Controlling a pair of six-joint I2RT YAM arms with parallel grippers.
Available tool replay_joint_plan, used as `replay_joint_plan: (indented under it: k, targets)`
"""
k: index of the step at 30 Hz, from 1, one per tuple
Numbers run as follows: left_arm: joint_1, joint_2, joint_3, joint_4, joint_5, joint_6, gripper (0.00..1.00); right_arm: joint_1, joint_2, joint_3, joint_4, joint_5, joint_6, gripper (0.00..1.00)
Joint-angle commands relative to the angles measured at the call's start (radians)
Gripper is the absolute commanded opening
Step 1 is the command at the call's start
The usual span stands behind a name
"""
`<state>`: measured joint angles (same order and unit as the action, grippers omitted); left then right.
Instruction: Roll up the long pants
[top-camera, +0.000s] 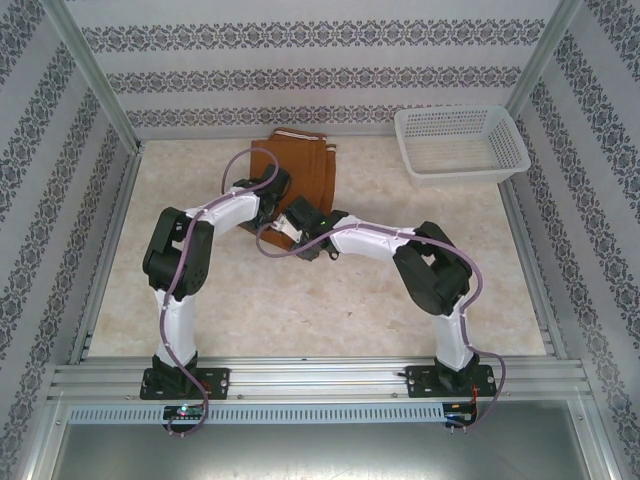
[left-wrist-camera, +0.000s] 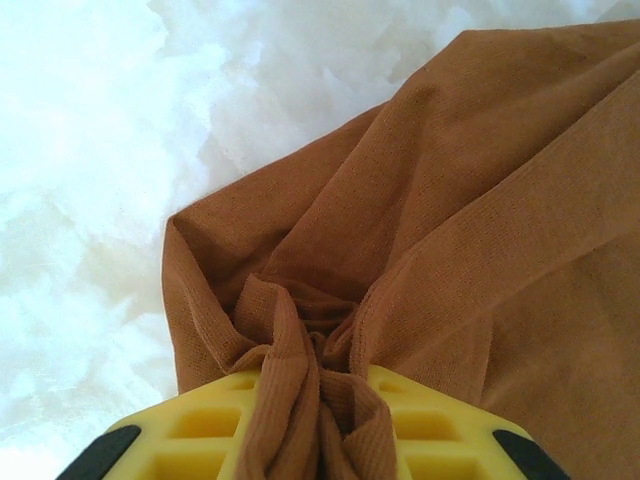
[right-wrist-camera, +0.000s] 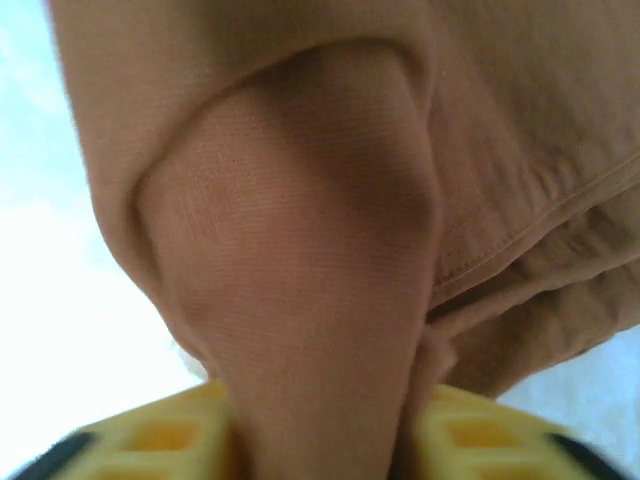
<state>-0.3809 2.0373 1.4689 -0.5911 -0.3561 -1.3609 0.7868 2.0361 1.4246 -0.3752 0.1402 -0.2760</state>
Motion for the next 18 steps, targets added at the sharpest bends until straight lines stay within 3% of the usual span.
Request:
replay_joint_plan:
  k: [1, 11, 18]
  targets:
    - [0.019, -0.022, -0.059, -0.113, 0.009, -0.003, 0.17, -0.042, 0.032, 0.022, 0.029, -0.006, -0.046, 0.00]
    - [0.036, -0.121, -0.134, -0.131, 0.042, -0.013, 0.18, -0.145, 0.021, 0.159, -0.176, -0.427, 0.069, 0.00]
    - [0.038, -0.162, -0.135, -0.161, 0.081, -0.017, 0.19, -0.154, 0.062, 0.267, -0.298, -0.546, 0.080, 0.00]
